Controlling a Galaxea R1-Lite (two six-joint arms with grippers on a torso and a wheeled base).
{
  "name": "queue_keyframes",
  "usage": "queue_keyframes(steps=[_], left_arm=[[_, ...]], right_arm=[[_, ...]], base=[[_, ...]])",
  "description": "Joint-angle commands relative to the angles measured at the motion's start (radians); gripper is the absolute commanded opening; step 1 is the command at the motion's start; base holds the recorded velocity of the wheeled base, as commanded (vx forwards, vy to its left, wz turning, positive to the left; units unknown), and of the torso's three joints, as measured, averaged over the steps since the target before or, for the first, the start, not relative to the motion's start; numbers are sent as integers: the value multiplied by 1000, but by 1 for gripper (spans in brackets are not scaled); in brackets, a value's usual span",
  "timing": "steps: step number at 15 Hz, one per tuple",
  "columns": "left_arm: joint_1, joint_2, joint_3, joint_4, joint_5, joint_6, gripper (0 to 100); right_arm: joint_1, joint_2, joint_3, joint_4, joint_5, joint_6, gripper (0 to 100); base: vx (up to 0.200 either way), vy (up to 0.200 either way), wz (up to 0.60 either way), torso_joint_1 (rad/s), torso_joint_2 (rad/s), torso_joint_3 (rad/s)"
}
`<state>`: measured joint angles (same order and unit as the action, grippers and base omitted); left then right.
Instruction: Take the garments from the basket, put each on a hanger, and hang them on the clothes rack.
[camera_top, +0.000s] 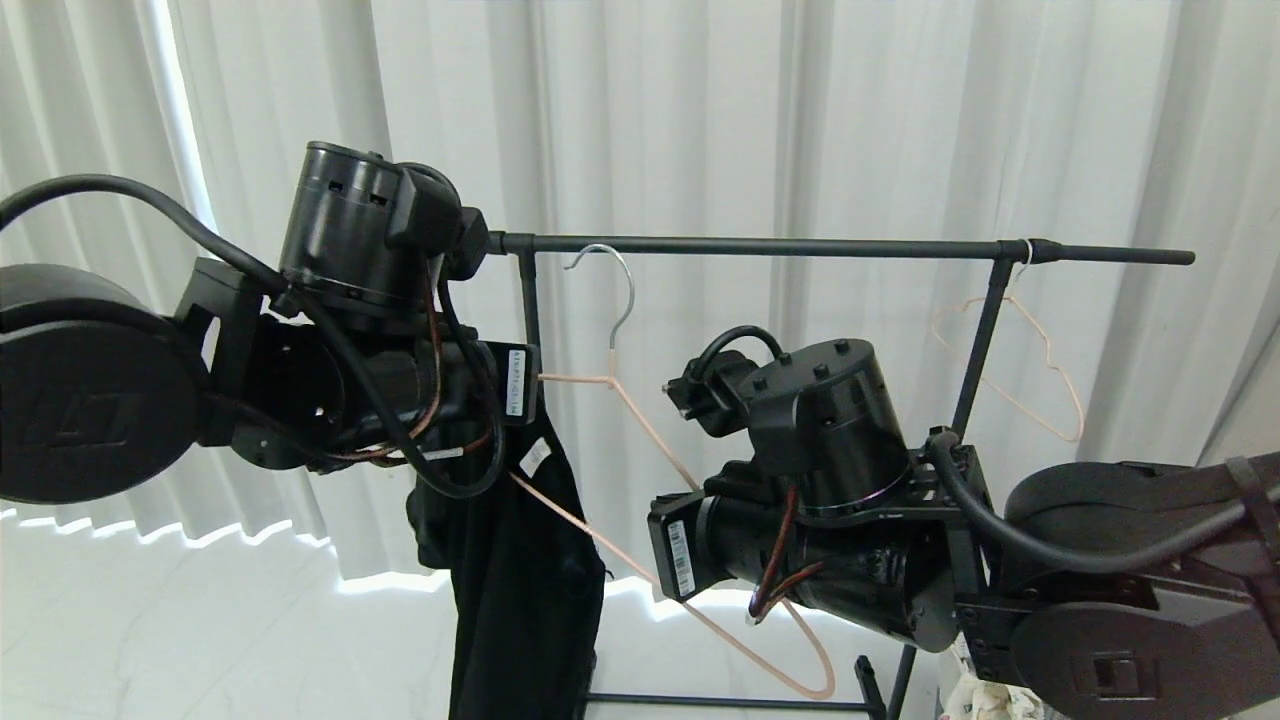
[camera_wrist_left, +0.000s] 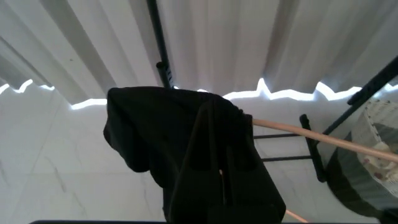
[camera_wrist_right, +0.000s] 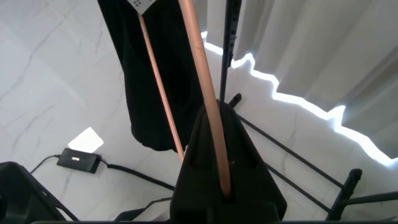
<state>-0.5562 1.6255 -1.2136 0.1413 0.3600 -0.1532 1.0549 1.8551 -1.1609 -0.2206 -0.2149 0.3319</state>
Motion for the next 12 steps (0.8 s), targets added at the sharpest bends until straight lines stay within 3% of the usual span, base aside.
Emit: queue_keyframes(steps=[1, 6, 12], left_arm=[[-45, -26, -3, 0, -1, -2, 0], [-172, -88, 9, 0, -38, 1, 0], [-143, -142, 32, -8, -72, 17, 0]], right_arm=[[0, 7, -2, -2, 2, 1, 0], [2, 6, 0, -3, -1, 4, 0], [-4, -22, 6, -22, -60, 21, 0]], base=[[0, 0, 0, 0, 0, 0], [0, 0, 0, 0, 0, 0], [0, 0, 0, 0, 0, 0]])
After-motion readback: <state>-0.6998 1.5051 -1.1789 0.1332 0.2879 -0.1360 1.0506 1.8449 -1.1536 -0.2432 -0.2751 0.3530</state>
